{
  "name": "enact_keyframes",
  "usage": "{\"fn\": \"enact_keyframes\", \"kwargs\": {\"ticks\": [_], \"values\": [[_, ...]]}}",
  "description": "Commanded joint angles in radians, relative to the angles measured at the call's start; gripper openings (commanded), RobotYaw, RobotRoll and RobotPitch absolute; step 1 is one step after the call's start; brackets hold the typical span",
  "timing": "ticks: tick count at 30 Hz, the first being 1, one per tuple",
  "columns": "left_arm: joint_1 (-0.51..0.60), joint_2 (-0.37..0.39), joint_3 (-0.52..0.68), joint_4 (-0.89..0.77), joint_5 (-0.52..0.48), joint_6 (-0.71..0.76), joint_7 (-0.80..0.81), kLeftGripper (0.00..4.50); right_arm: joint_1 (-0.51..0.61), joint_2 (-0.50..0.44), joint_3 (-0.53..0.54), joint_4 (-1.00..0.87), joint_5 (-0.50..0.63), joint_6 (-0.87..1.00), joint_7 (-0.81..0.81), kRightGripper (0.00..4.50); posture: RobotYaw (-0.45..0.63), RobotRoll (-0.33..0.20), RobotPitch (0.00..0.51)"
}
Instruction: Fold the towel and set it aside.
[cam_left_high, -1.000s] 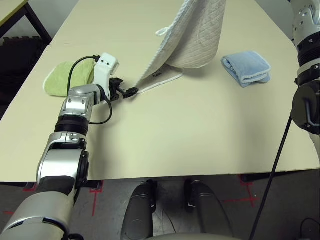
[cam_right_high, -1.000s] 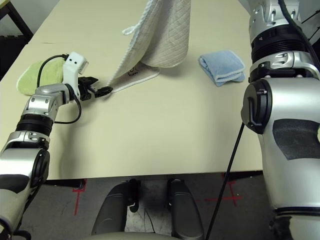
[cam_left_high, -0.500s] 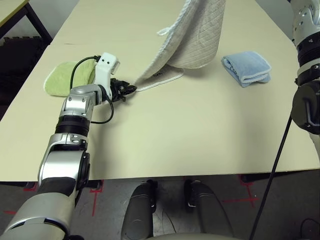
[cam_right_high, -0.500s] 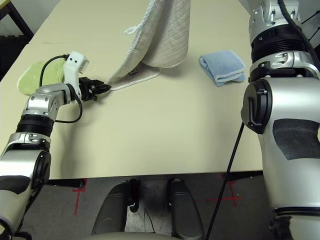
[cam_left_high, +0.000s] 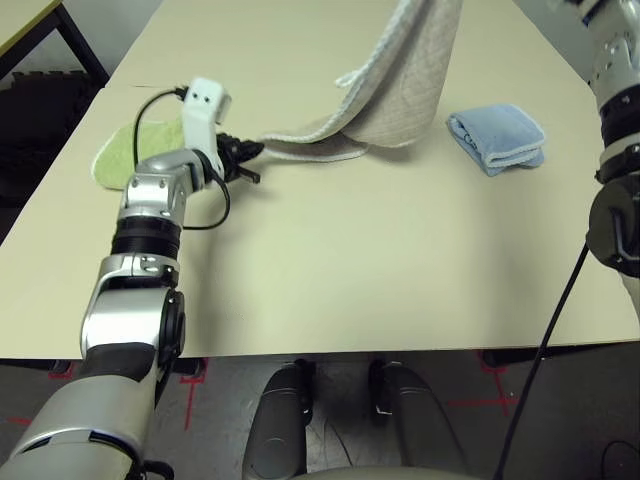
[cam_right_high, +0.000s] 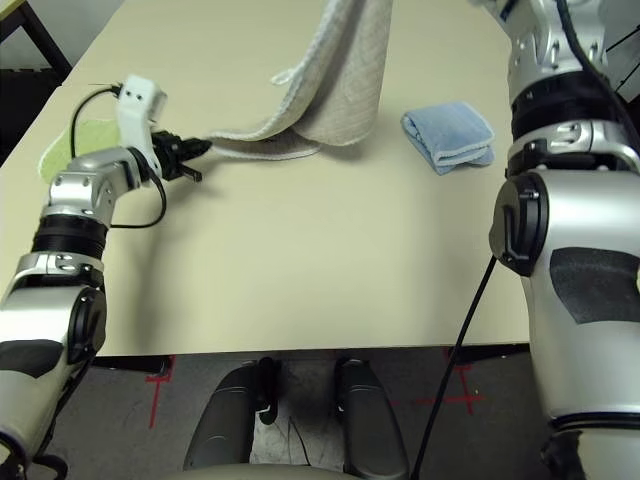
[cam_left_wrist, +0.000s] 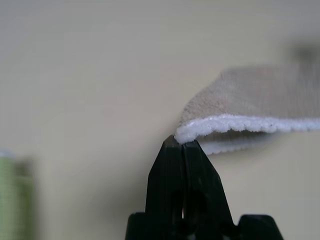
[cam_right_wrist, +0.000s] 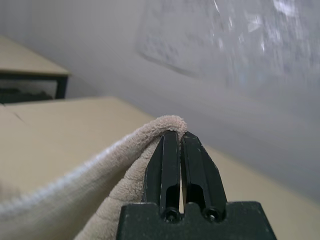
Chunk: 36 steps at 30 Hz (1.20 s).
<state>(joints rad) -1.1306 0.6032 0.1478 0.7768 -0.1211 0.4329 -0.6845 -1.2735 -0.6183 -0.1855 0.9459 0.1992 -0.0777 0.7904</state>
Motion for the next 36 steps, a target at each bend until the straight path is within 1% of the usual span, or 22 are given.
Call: {"fn": "enact_keyframes", "kwargs": {"ticks": [1, 4, 6, 8, 9, 13, 16, 18, 20, 22, 24, 26, 27, 29, 30, 31, 33, 34, 36], "values": [[-0.082, 0.078, 0.015, 0.027, -0.007, -0.006, -0.029, 0.02, 0.155, -0.050, -0.045, -0.132, 0.077, 0.197, 0.059, 0.00, 0.02, 0.000, 0.193], [-0.121, 0.136, -0.015, 0.048, 0.009, -0.013, -0.100, 0.02, 0.291, -0.093, -0.061, -0.292, 0.173, 0.435, 0.153, 0.00, 0.03, 0.000, 0.198], [-0.134, 0.157, -0.035, 0.062, 0.017, -0.009, -0.143, 0.02, 0.331, -0.113, -0.071, -0.363, 0.216, 0.544, 0.163, 0.00, 0.03, 0.000, 0.202], [-0.143, 0.189, -0.071, 0.086, 0.039, -0.007, -0.211, 0.02, 0.349, -0.164, -0.066, -0.383, 0.242, 0.663, 0.205, 0.00, 0.04, 0.000, 0.210], [-0.148, 0.202, -0.089, 0.101, 0.050, -0.009, -0.237, 0.02, 0.350, -0.191, -0.055, -0.379, 0.246, 0.703, 0.235, 0.00, 0.03, 0.000, 0.211], [-0.173, 0.219, -0.128, 0.159, 0.066, -0.005, -0.311, 0.02, 0.324, -0.250, 0.017, -0.345, 0.207, 0.744, 0.318, 0.00, 0.03, 0.000, 0.220], [-0.186, 0.224, -0.150, 0.203, 0.083, -0.013, -0.345, 0.02, 0.264, -0.281, 0.081, -0.276, 0.164, 0.761, 0.384, 0.00, 0.03, 0.000, 0.227], [-0.197, 0.221, -0.158, 0.236, 0.093, -0.017, -0.356, 0.02, 0.213, -0.284, 0.129, -0.211, 0.113, 0.739, 0.399, 0.00, 0.04, 0.000, 0.232], [-0.210, 0.214, -0.162, 0.280, 0.108, -0.036, -0.327, 0.02, 0.165, -0.266, 0.166, -0.147, 0.068, 0.699, 0.401, 0.00, 0.04, 0.000, 0.237], [-0.234, 0.194, -0.149, 0.332, 0.119, -0.065, -0.231, 0.02, 0.116, -0.227, 0.184, -0.071, 0.014, 0.606, 0.329, 0.00, 0.04, 0.000, 0.242], [-0.262, 0.162, -0.118, 0.392, 0.118, -0.124, -0.069, 0.02, 0.063, -0.173, 0.180, 0.037, -0.055, 0.419, 0.137, 0.00, 0.05, 0.000, 0.251], [-0.293, 0.125, -0.086, 0.444, 0.121, -0.217, 0.130, 0.02, 0.002, -0.120, 0.149, 0.145, -0.094, 0.209, -0.069, 0.00, 0.05, 0.000, 0.255], [-0.307, 0.112, -0.074, 0.462, 0.123, -0.265, 0.209, 0.02, -0.026, -0.098, 0.123, 0.181, -0.090, 0.126, -0.134, 0.00, 0.05, 0.000, 0.261], [-0.360, 0.085, -0.033, 0.480, 0.109, -0.430, 0.347, 0.02, -0.102, -0.065, 0.051, 0.230, -0.054, -0.045, -0.266, 0.00, 0.05, 0.000, 0.267], [-0.403, 0.075, -0.005, 0.483, 0.090, -0.498, 0.385, 0.02, -0.143, -0.060, 0.007, 0.241, -0.026, -0.131, -0.302, 0.00, 0.05, 0.000, 0.270], [-0.433, 0.069, 0.013, 0.488, 0.078, -0.542, 0.406, 0.02, -0.171, -0.058, -0.021, 0.251, -0.011, -0.191, -0.321, 0.00, 0.05, 0.000, 0.272], [-0.474, 0.063, 0.034, 0.488, 0.064, -0.598, 0.375, 0.02, -0.192, -0.065, -0.047, 0.257, -0.006, -0.281, -0.299, 0.00, 0.04, 0.000, 0.276], [-0.477, 0.063, 0.041, 0.489, 0.059, -0.605, 0.346, 0.02, -0.185, -0.067, -0.052, 0.259, -0.005, -0.300, -0.274, 0.00, 0.04, 0.000, 0.281], [-0.449, 0.072, 0.041, 0.484, 0.053, -0.583, 0.246, 0.02, -0.144, -0.069, -0.063, 0.257, 0.003, -0.322, -0.211, 0.00, 0.04, 0.000, 0.283]]}}
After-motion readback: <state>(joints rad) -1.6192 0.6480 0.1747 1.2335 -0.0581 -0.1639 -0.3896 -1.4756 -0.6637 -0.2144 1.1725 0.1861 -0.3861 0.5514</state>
